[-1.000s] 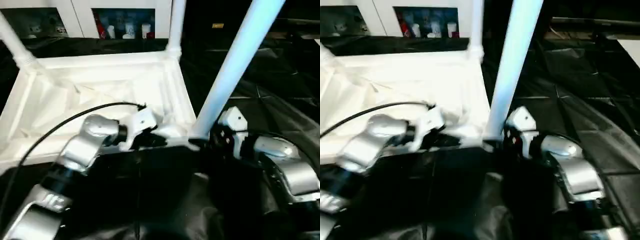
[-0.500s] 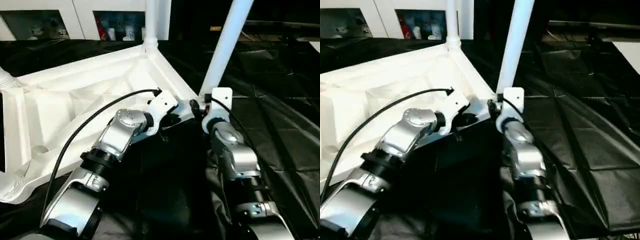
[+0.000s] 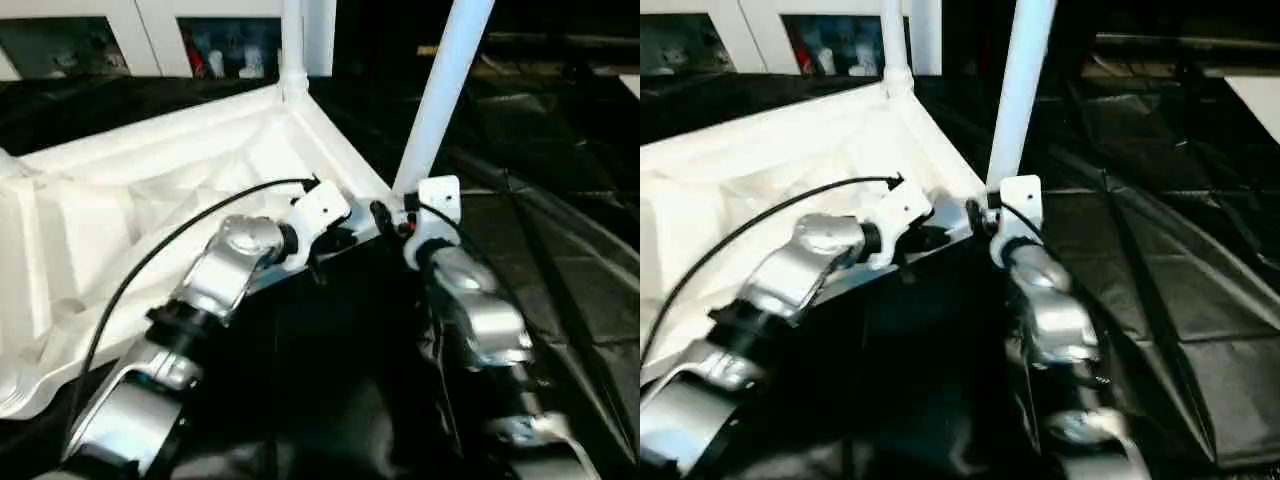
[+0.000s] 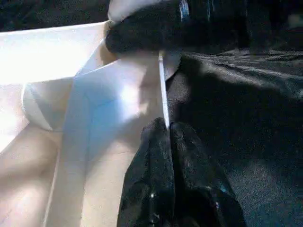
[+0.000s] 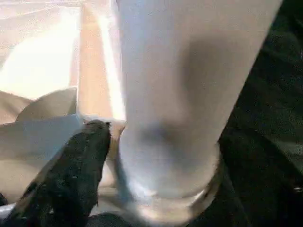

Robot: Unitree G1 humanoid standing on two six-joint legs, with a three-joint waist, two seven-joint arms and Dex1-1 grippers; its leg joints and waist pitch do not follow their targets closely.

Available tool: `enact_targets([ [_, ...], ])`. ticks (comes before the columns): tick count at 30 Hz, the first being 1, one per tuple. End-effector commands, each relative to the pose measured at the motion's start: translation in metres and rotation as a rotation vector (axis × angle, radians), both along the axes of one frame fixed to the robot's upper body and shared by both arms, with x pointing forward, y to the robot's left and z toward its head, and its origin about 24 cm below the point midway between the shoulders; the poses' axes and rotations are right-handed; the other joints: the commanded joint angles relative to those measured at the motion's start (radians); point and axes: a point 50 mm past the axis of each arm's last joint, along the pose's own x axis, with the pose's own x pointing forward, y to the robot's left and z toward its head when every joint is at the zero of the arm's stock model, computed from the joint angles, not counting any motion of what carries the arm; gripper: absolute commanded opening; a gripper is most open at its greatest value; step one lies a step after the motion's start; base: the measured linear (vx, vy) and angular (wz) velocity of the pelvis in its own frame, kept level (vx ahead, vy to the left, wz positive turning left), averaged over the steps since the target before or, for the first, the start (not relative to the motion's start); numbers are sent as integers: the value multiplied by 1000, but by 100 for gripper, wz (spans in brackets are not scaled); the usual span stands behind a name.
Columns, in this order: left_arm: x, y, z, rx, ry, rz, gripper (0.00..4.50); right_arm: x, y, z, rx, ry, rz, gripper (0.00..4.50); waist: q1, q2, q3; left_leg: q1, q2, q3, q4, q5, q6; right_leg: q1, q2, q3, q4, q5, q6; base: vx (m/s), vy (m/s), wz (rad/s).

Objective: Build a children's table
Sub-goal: Rotate leg to tighten

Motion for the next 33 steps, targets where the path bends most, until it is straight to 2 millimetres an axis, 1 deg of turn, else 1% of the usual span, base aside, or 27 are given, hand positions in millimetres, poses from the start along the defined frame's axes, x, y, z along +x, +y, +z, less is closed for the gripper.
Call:
enact_targets([
  [1, -8, 14, -17, 74, 75, -11, 0, -8, -12, 8, -34, 6, 123, 393, -2, 0, -72, 7, 44, -19, -55, -115, 87, 62, -75, 54, -54, -143, -214, 62, -6, 1],
  [2, -10, 18, -15, 74, 75, -24, 0, -12, -21, 12, -69, 15, 193, 393, 0, 0, -73, 7, 45, -19, -53, -100, 96, 67, -72, 54, -49, -105, -225, 61, -3, 1],
  [3, -11, 19, -14, 73, 73, -37, 0, -15, -25, 14, -85, 16, 235, 393, 4, 0, -75, 8, 47, -18, -50, -64, 117, 72, -71, 55, -40, -19, -244, 55, 0, 2],
  [4, -12, 21, -13, 72, 72, -50, 0, -18, -29, 17, -103, 19, 277, 393, 3, 2, -77, 6, 46, -16, -45, -34, 143, 74, -70, 55, -31, 58, -266, 55, 0, 2],
  [5, -15, 24, -10, 69, 72, -82, 0, -25, -38, 22, -149, 17, 381, 393, 3, 2, -78, 6, 46, -16, -43, -20, 153, 74, -70, 55, -28, 87, -275, 0, 0, 0],
  [6, -15, 24, -10, 69, 72, -82, 0, -25, -38, 22, -149, 17, 381, 393, 5, 2, -78, 4, 47, -16, -41, -13, 170, 78, -71, 54, -27, 113, -288, 0, 0, 0],
  [7, -21, 28, -7, 55, 83, -141, 0, -36, -47, 26, -203, 25, 518, 393, 6, 4, -78, 5, 49, -16, -39, -12, 183, 76, -72, 53, -26, 117, -299, 0, 0, 0],
  [8, -21, 28, -7, 54, 83, -143, 0, -36, -48, 27, -205, 25, 524, 393, 6, 2, -81, 3, 49, -17, -37, -6, 188, 80, -73, 54, -23, 128, -302, 0, 0, 0],
  [9, -27, 32, -4, 47, 100, -208, 0, -43, -54, 29, -221, 44, 603, 393, 6, 3, -79, 2, 51, -16, -36, 2, 202, 76, -72, 53, -22, 138, -313, 0, 0, 0],
  [10, -27, 32, -4, 47, 100, -208, 0, -43, -54, 29, -221, 44, 603, 393, 6, 2, -76, 0, 52, -17, -38, -14, 203, 76, -74, 51, -25, 98, -317, 0, 0, 0],
  [11, -30, 34, -4, 45, 118, -227, 0, -46, -57, 30, -226, 62, 642, 393, 4, 2, -74, 3, 53, -17, -39, -37, 197, 74, -77, 51, -31, 41, -318, 0, 0, 0],
  [12, -33, 36, -3, 48, 127, -271, 0, -49, -57, 29, -240, 78, 683, 393, 3, 2, -73, 3, 54, -16, -39, -44, 193, 73, -76, 51, -33, 15, -316, 0, 0, 0],
  [13, -36, 38, -2, 50, 136, -287, 0, -51, -57, 29, -245, 90, 707, 393, 4, 1, -71, 4, 54, -17, -40, -64, 184, 72, -78, 52, -37, -37, -308, 0, 0, 0],
  [14, -37, 39, -2, 52, 143, -298, 0, -53, -57, 29, -249, 99, 724, 393, 3, 0, -72, 5, 55, -17, -40, -68, 181, 72, -79, 53, -37, -53, -306, 0, 0, 0],
  [16, -42, 40, 0, 53, 154, -336, 0, -59, -54, 27, -275, 134, 800, 393, 6, 3, -70, 9, 58, -17, -40, -70, 170, 67, -79, 54, -39, -96, -297, 0, 0, 0],
  [18, -43, 40, 0, 50, 157, -342, 0, -61, -53, 25, -286, 149, 831, 393, 6, 2, -71, 8, 57, -15, -39, -60, 171, 65, -77, 54, -38, -91, -297, 0, 0, 0],
  [20, -45, 39, 1, 46, 163, -356, 0, -63, -51, 22, -304, 167, 865, 393, 8, 3, -73, 10, 58, -15, -36, -55, 170, 63, -78, 54, -36, -88, -300, 0, 0, 0],
  [23, -47, 38, 1, 42, 169, -369, 0, -63, -49, 18, -321, 181, 892, 393, 8, 1, -76, 6, 56, -16, -35, -41, 173, 66, -77, 54, -33, -69, -301, 0, 0, 0],
  [26, -49, 38, 1, 43, 173, -376, 0, -63, -46, 12, -360, 189, 916, 393, 8, 1, -78, 5, 55, -16, -32, -30, 177, 67, -77, 53, -30, -54, -301, 0, 0, 0],
  [28, -49, 38, 1, 44, 174, -377, 0, -62, -45, 12, -363, 188, 914, 393, 9, 0, -79, 4, 54, -16, -31, -27, 180, 68, -77, 53, -29, -51, -302, 0, 0, 0],
  [29, -49, 38, 1, 45, 174, -377, 0, -60, -43, 11, -357, 179, 906, 393, 9, 0, -81, 5, 54, -17, -31, -24, 181, 69, -78, 53, -28, -49, -303, 0, 0, 0],
  [31, -49, 39, 1, 48, 176, -378, 0, -57, -41, 12, -331, 167, 897, 393, 8, 1, -83, 4, 53, -17, -29, -20, 185, 68, -77, 52, -27, -44, -309, 0, 0, 0],
  [33, -50, 39, 0, 51, 178, -378, 0, -56, -39, 12, -322, 167, 899, 393, 9, 1, -83, 5, 53, -16, -28, -24, 183, 68, -76, 53, -27, -52, -309, 0, 0, 0],
])
